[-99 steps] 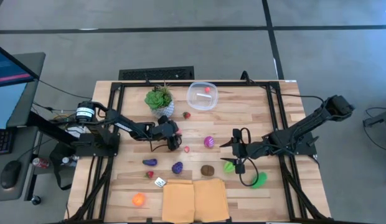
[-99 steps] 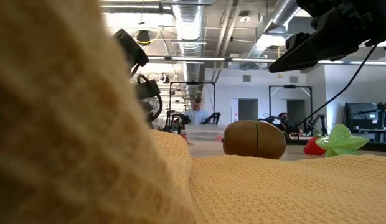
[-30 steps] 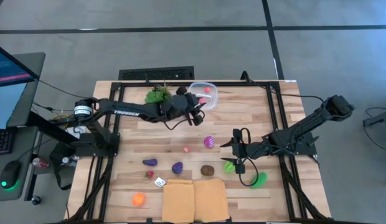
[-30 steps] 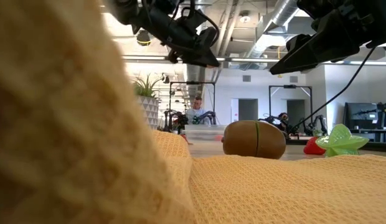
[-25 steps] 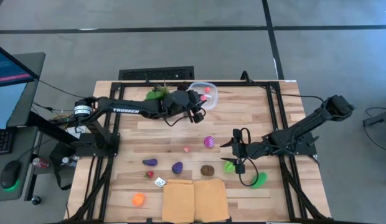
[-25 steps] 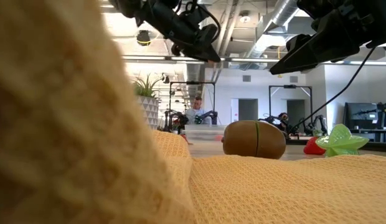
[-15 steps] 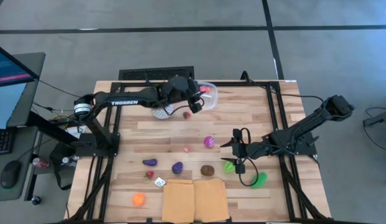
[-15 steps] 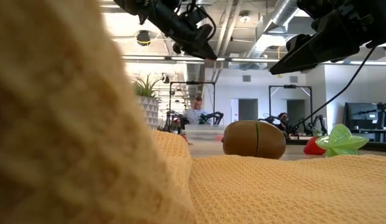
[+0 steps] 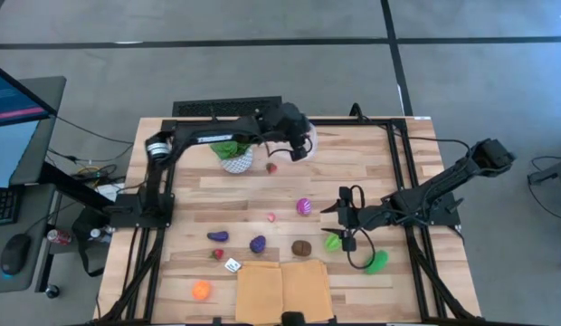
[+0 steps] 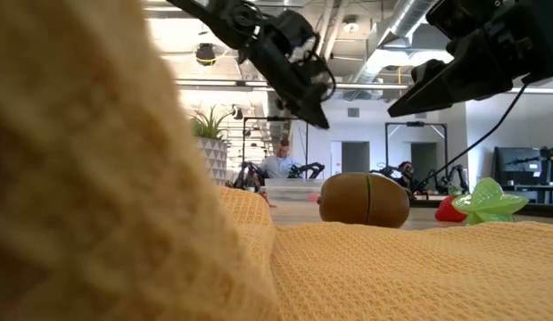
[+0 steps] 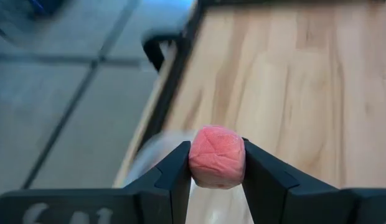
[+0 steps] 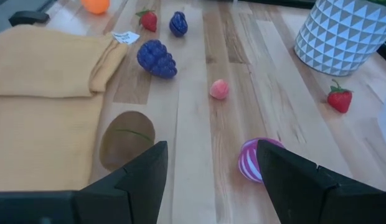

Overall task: Pick and placing Produce into tupperware
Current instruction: Put the top peach into the transparent bin

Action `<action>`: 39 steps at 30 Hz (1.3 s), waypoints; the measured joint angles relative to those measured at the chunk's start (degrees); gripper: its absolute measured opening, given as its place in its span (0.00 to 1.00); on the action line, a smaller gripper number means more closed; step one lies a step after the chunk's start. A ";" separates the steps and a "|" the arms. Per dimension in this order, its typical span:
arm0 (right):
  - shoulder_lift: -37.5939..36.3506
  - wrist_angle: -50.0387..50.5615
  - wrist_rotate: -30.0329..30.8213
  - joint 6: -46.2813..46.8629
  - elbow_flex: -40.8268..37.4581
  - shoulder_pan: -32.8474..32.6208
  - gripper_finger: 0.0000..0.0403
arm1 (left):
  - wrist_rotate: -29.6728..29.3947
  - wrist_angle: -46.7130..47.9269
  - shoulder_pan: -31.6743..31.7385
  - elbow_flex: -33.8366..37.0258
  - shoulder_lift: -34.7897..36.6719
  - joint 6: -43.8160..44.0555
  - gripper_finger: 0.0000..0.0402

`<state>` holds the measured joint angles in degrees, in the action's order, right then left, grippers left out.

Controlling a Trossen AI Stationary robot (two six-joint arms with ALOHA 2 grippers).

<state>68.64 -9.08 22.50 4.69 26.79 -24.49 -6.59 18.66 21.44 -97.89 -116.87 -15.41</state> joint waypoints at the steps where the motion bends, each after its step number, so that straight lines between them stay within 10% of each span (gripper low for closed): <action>1: 0.00 -0.04 0.00 -0.02 0.00 0.00 0.67 | -0.15 1.58 0.24 -2.50 -1.78 -0.33 0.28; 13: 0.00 0.42 -0.14 -0.02 0.00 0.00 0.67 | 5.27 21.51 4.47 -23.45 -14.62 -1.97 0.28; 39: 0.02 -0.02 -0.11 -0.07 0.02 0.00 0.67 | 9.55 25.98 6.47 -23.80 -18.24 -1.09 0.28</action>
<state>68.66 -9.10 22.39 4.62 26.81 -24.49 2.96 44.64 27.91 -121.69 -135.10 -16.51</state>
